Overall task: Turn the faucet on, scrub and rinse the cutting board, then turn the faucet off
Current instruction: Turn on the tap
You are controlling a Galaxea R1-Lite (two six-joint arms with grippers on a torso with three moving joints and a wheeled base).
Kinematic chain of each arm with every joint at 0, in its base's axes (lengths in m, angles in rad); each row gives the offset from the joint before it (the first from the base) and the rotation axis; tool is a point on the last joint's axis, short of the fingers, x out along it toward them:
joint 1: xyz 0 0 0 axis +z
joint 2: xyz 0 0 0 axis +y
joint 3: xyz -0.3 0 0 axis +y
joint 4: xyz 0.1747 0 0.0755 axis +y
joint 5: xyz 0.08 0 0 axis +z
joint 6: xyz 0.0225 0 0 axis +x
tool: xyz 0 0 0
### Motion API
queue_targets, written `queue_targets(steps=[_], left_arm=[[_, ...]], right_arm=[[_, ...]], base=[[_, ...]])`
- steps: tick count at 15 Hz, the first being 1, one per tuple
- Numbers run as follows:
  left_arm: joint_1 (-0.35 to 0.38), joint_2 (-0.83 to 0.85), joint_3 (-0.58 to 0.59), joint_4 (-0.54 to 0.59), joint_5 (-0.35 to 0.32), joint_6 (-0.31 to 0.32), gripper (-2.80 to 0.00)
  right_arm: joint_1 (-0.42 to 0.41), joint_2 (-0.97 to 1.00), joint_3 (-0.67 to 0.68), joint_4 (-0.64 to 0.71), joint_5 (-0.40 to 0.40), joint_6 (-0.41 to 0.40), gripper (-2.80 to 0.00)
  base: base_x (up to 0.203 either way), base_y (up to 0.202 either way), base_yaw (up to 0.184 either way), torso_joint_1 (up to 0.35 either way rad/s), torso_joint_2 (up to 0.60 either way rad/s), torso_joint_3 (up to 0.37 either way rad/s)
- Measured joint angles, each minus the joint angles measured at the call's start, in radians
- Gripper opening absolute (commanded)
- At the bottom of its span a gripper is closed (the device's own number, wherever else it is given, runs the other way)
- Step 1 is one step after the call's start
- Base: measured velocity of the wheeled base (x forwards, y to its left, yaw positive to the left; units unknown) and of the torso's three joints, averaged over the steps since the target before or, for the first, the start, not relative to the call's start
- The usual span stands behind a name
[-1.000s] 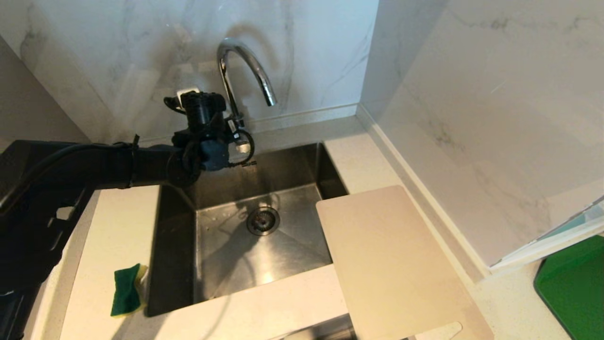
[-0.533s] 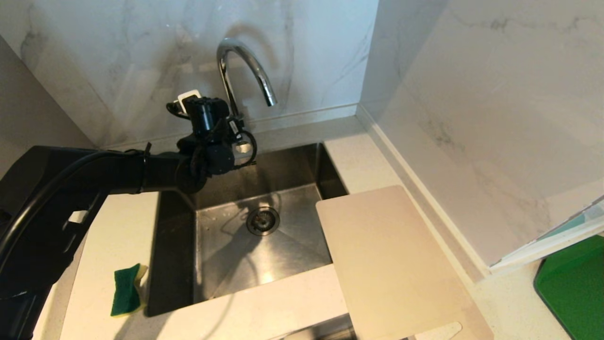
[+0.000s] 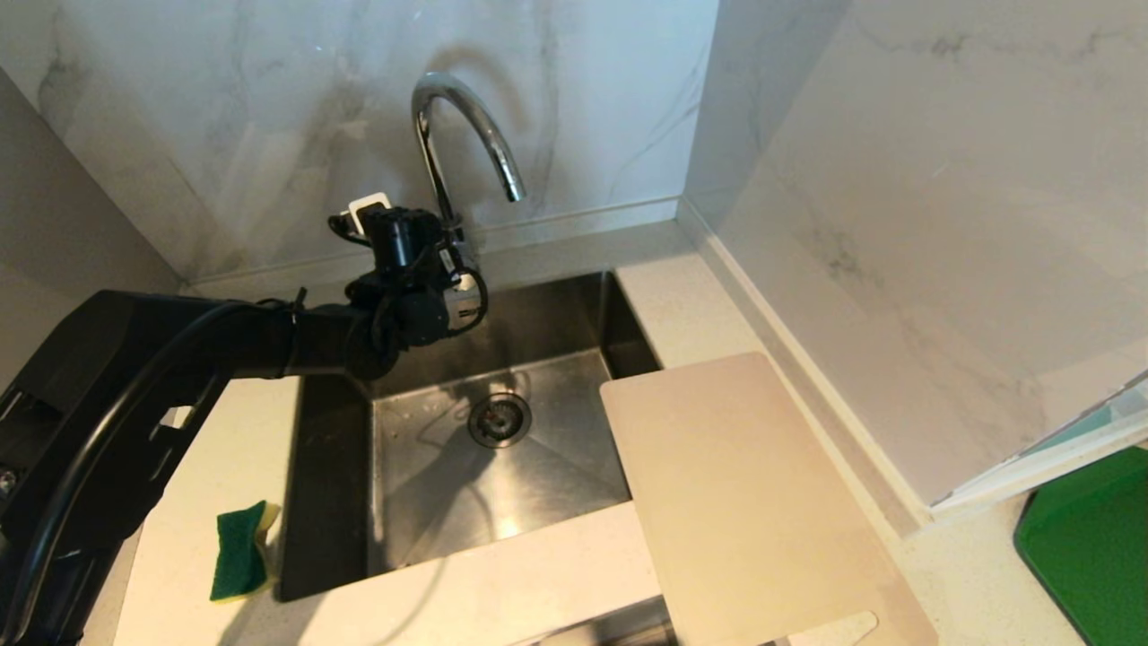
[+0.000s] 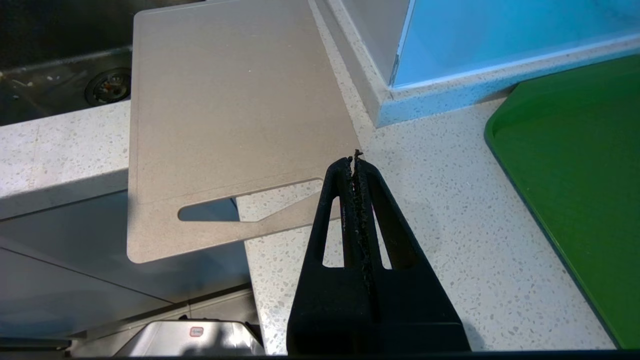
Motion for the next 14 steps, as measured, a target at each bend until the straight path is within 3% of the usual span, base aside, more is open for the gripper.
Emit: queue_targets(steps=[14], left_arm=[[0.067,0.017,-0.006,-0.002,-0.026,0.027,0.00]], right_arm=[[0.000,0.000,0.000,0.000,0.000,0.000,-2.80]], base=[[0.000,0.000,0.000,0.000,0.00,0.000]])
